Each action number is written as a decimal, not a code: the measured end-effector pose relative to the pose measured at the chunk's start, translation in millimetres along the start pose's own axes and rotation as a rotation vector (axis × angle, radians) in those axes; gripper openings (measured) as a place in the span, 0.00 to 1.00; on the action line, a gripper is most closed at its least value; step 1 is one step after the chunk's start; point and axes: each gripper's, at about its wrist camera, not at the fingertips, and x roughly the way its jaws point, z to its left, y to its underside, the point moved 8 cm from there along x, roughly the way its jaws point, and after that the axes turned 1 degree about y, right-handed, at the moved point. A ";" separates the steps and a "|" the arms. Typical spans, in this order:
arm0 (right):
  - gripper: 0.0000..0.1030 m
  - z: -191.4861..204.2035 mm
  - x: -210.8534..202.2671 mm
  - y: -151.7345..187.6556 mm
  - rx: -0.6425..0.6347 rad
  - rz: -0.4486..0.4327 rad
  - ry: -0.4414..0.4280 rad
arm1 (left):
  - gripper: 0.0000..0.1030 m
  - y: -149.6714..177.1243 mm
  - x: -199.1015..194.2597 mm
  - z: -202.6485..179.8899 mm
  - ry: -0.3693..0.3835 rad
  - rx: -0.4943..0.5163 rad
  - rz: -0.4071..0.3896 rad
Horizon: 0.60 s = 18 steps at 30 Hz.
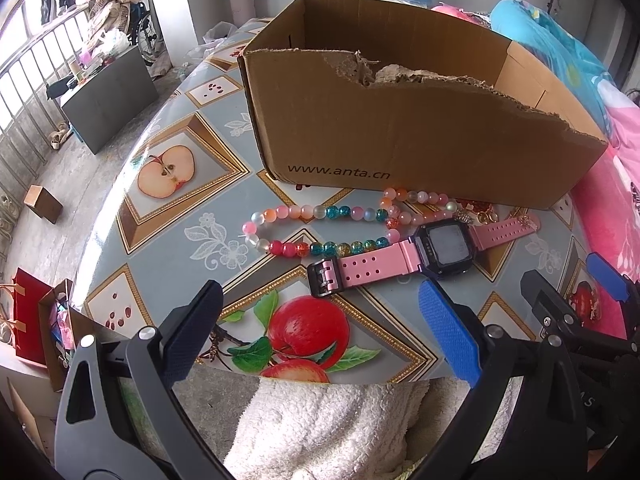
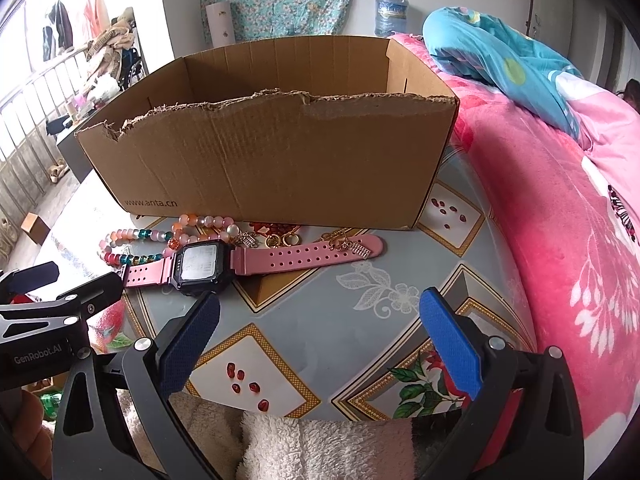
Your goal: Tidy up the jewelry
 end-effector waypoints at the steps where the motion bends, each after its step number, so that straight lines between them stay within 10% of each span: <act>1: 0.95 0.2 0.1 -0.1 0.000 0.000 0.000 | 0.92 -0.2 0.4 0.1 0.001 -0.001 0.000; 18: 0.95 -4.1 -0.7 -2.6 0.000 -0.004 0.020 | 0.92 -2.0 3.3 3.6 -0.001 -0.007 -0.006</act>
